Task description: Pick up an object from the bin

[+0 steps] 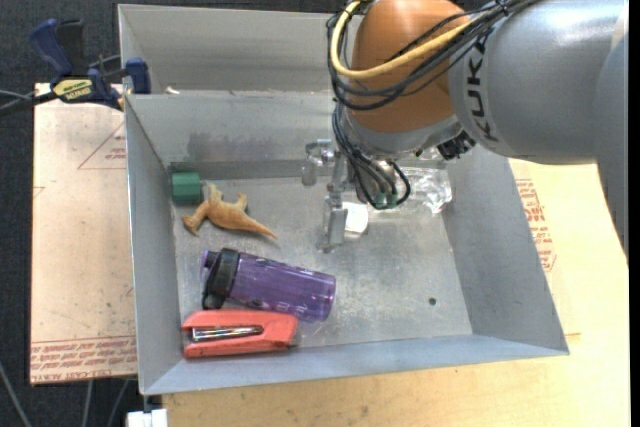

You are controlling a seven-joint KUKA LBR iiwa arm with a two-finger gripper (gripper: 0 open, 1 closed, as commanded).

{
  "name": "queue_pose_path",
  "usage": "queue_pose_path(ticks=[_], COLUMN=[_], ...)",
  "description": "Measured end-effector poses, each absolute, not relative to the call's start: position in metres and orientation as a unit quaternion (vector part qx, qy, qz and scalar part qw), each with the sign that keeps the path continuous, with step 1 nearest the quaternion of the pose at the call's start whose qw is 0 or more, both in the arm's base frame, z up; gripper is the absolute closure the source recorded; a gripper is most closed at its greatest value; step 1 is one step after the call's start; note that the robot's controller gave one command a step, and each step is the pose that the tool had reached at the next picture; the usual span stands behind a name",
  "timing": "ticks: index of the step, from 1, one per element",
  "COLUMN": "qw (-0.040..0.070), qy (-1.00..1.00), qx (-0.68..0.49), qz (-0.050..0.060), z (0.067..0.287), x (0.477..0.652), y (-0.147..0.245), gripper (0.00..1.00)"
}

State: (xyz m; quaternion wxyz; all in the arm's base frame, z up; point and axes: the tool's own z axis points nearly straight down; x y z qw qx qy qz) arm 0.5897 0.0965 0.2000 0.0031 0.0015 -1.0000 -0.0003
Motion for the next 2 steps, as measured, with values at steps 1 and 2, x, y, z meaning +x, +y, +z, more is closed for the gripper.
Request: queue_pose_path(ticks=[1, 2], qw=[-0.001, -0.002], qy=[-1.000, -1.000], qx=[0.000, 0.015], qz=[-0.001, -0.001], z=[0.205, 0.143], x=[0.591, 0.572], y=[0.096, 0.115], gripper=[0.00, 0.00])
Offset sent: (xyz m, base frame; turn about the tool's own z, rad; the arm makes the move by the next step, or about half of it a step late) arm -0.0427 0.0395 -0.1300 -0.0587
